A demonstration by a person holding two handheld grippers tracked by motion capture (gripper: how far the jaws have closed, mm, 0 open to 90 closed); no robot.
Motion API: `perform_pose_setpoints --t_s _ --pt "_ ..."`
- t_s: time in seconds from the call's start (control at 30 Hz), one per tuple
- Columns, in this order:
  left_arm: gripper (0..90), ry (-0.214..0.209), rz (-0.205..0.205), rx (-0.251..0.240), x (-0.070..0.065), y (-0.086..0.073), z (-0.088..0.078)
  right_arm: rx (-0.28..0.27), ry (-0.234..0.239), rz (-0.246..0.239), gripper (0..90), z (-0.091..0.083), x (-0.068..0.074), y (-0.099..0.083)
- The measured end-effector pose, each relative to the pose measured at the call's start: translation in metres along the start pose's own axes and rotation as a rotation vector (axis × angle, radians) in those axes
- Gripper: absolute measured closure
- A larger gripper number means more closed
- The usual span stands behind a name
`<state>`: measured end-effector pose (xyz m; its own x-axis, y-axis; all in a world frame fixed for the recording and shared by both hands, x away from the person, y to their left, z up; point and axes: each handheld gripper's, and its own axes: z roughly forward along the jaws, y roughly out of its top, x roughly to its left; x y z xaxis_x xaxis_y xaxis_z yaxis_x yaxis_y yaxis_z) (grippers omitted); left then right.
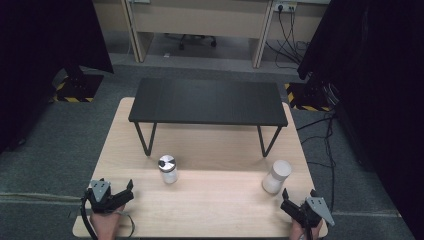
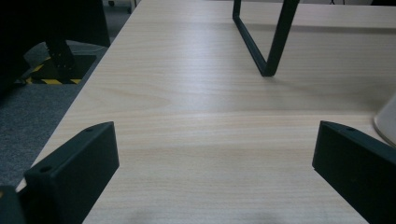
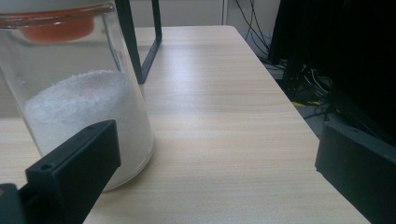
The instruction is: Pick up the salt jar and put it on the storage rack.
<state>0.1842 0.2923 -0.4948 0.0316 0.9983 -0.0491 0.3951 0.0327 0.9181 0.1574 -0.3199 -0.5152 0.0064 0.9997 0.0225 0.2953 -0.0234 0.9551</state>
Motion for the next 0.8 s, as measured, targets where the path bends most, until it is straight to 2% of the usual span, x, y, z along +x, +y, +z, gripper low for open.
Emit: perform_pose_setpoints --t_s 0.07,0.17,0.2,0.23,0.3,0.43,0.47,0.5,0.53,0.6,0.67,0.7,0.77,0.8 --pt "0.0 -0.004 0.0 0.0 0.0 0.0 0.0 -0.002 0.001 0.001 0.3 0.0 0.0 0.0" --pt "0.0 -0.047 0.02 0.0 -0.008 0.0 -0.003 -0.002 0.001 -0.001 0.3 0.0 0.0 0.0" --pt "0.0 -0.047 0.02 0.0 -0.008 0.0 -0.003 -0.002 0.002 -0.001 0.3 0.0 0.0 0.0" --pt "0.0 -0.073 0.032 0.002 -0.013 0.0 -0.003 -0.003 0.003 -0.002 0.3 0.0 0.0 0.0" --pt "0.2 -0.096 0.043 0.003 -0.019 0.001 -0.002 -0.003 0.005 -0.001 0.3 0.0 -0.001 0.0" --pt "0.2 -0.139 0.054 0.005 -0.029 0.004 0.001 -0.004 0.01 0.0 0.3 -0.001 -0.002 -0.001" --pt "0.2 -0.139 0.054 0.005 -0.029 0.004 0.001 -0.004 0.01 0.0 0.3 -0.001 -0.002 -0.001" --pt "0.3 -0.16 0.061 0.001 -0.034 0.006 0.003 -0.005 0.013 0.001 0.3 -0.001 -0.002 -0.001" --pt "0.3 -0.16 0.061 0.001 -0.034 0.006 0.003 -0.005 0.014 0.002 0.3 -0.001 -0.003 -0.001" --pt "0.4 -0.192 0.07 0.0 -0.04 0.009 0.006 -0.007 0.015 0.001 0.3 -0.001 -0.003 -0.001" --pt "0.5 -0.201 0.074 0.0 -0.042 0.01 0.007 -0.007 0.015 0.001 0.3 -0.001 -0.003 -0.001" --pt "0.6 -0.222 0.085 0.001 -0.045 0.012 0.009 -0.008 0.015 0.001 0.3 -0.001 -0.003 -0.001" --pt "0.6 -0.232 0.09 0.002 -0.047 0.013 0.01 -0.009 0.015 0.002 0.3 -0.001 -0.003 -0.002" --pt "0.7 -0.247 0.106 0.003 -0.05 0.015 0.012 -0.01 0.015 0.004 0.3 -0.001 -0.003 -0.002"
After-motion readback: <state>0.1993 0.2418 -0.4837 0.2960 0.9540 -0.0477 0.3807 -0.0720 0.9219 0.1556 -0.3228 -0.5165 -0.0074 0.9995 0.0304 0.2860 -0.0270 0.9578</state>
